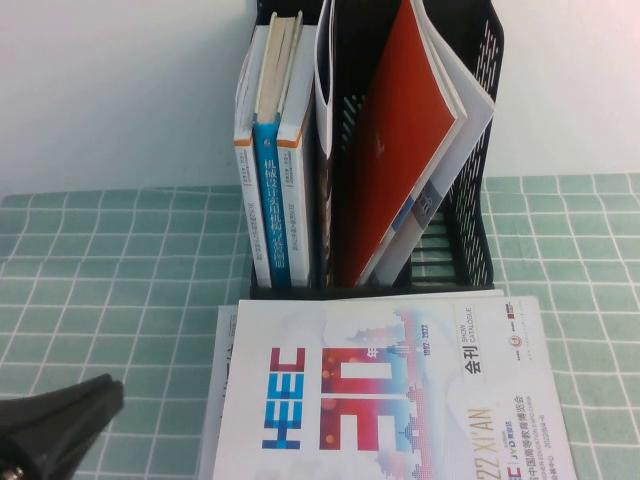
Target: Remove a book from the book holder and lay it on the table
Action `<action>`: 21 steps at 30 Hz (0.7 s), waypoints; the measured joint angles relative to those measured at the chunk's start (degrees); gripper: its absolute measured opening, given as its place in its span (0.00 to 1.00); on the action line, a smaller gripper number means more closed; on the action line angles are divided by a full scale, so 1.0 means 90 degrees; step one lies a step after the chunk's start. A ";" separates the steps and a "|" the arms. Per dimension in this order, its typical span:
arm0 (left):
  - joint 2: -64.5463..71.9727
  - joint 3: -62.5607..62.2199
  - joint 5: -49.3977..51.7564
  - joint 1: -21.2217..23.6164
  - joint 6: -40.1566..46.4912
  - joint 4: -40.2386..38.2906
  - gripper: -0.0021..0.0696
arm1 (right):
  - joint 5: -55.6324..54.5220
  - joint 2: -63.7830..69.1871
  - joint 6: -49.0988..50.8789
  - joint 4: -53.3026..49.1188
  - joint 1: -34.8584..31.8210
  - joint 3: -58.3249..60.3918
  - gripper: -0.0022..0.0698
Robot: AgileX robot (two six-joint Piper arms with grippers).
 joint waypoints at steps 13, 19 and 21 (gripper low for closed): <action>0.0000 0.1484 -0.2247 0.0000 -0.0175 -0.0014 0.03 | -0.1925 -0.2697 0.0189 0.0983 0.0000 0.2207 0.03; 0.0000 0.1666 -0.2300 0.0000 -0.0203 0.0001 0.03 | -0.1771 -0.2685 0.0207 0.1370 0.0000 0.2207 0.03; 0.0000 0.1722 -0.2300 0.0000 -0.0203 -0.0001 0.03 | -0.1771 -0.2685 0.0207 0.1398 0.0000 0.2207 0.03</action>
